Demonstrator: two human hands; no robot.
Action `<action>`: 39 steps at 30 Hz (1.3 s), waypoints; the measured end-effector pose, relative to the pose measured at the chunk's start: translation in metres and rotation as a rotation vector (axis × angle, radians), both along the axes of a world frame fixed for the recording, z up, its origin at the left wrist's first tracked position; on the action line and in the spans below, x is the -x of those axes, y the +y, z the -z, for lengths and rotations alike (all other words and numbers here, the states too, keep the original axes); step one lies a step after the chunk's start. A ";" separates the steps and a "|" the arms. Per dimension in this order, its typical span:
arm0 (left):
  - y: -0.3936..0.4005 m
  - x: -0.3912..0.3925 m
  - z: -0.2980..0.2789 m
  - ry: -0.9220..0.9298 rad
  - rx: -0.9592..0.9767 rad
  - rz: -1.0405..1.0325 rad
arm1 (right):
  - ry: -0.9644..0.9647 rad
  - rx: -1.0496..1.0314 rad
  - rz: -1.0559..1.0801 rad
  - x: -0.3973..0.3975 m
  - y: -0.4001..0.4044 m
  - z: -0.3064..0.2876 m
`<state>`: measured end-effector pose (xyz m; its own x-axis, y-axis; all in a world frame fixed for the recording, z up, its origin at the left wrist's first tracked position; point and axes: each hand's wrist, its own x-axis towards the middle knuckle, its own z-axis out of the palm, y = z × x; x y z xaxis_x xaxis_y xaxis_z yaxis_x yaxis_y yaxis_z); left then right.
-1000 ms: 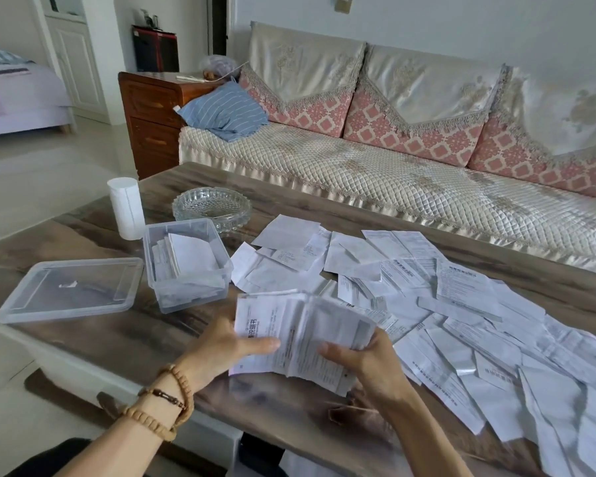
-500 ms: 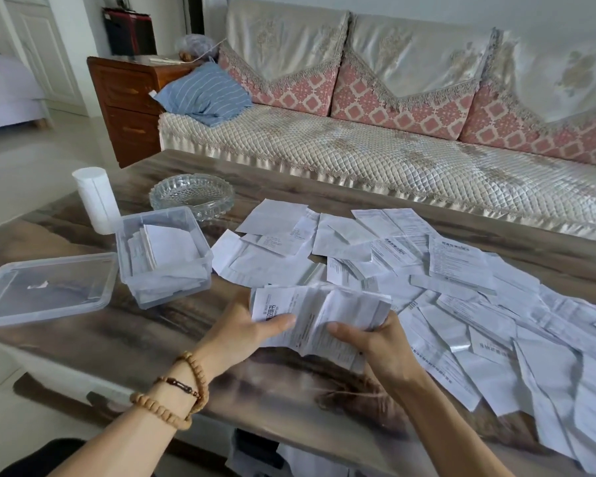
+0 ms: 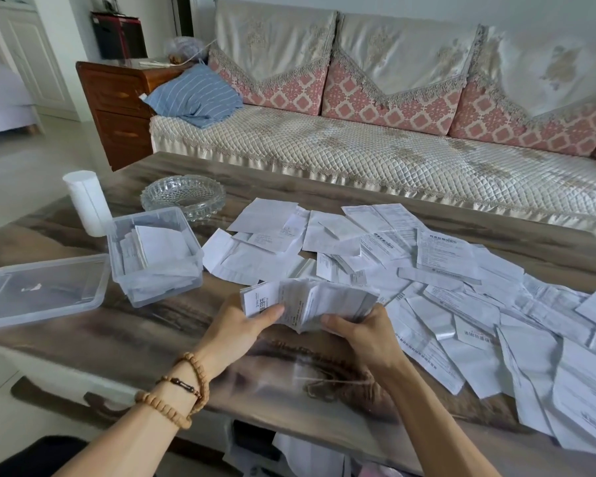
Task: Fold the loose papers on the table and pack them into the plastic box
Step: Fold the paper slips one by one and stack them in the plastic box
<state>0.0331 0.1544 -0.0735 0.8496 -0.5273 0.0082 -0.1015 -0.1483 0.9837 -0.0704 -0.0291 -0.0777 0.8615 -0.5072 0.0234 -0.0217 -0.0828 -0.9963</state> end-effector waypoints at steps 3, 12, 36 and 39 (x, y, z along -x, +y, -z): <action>0.002 -0.001 -0.004 -0.035 -0.094 -0.003 | 0.058 0.036 0.019 -0.002 0.001 -0.001; 0.012 0.008 -0.007 -0.008 -0.295 -0.091 | 0.349 0.366 0.247 -0.011 0.007 -0.009; 0.110 0.008 -0.018 -0.190 -0.298 -0.110 | 0.094 1.098 -0.377 0.007 0.045 0.035; 0.116 0.019 -0.004 -0.310 -0.562 0.260 | 0.054 1.076 -0.420 0.012 0.040 0.032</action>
<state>0.0139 0.2701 -0.0695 0.6976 -0.7090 -0.1034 -0.4670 -0.5594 0.6848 -0.0822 0.0110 -0.1096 0.9706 0.0795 0.2272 0.1684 -0.8988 -0.4047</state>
